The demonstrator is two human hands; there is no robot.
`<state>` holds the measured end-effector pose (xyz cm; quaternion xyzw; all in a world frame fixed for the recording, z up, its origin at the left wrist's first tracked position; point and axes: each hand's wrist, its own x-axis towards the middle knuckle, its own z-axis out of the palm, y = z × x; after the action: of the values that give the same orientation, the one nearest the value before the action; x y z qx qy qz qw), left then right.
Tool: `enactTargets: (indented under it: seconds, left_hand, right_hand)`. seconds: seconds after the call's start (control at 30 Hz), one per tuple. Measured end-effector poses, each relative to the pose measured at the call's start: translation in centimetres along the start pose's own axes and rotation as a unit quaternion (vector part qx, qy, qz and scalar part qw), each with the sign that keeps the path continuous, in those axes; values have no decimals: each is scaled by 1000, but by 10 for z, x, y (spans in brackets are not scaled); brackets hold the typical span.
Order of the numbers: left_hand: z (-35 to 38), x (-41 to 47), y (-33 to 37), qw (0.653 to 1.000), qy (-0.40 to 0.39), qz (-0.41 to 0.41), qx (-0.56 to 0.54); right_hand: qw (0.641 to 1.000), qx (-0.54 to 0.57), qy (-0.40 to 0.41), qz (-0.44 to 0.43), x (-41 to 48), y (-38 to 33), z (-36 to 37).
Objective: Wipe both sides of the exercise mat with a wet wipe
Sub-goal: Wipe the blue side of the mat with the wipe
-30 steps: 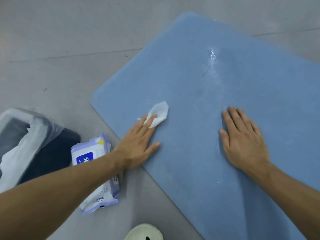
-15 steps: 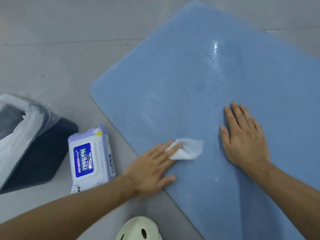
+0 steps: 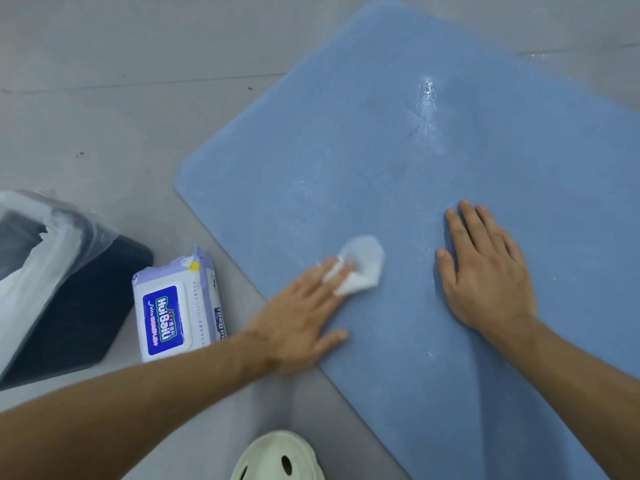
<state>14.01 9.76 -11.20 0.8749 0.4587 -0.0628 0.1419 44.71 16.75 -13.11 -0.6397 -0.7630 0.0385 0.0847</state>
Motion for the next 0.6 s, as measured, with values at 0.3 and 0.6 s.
enactTargets:
  seconds: [0.3, 0.6]
  left_hand:
    - [9, -22, 64, 973, -56, 219, 54]
    - [-22, 20, -93, 982, 44, -174, -57]
  right_hand:
    - [1000, 9, -3, 3, 0, -1, -2]
    - [1000, 1, -12, 5, 0, -1, 0]
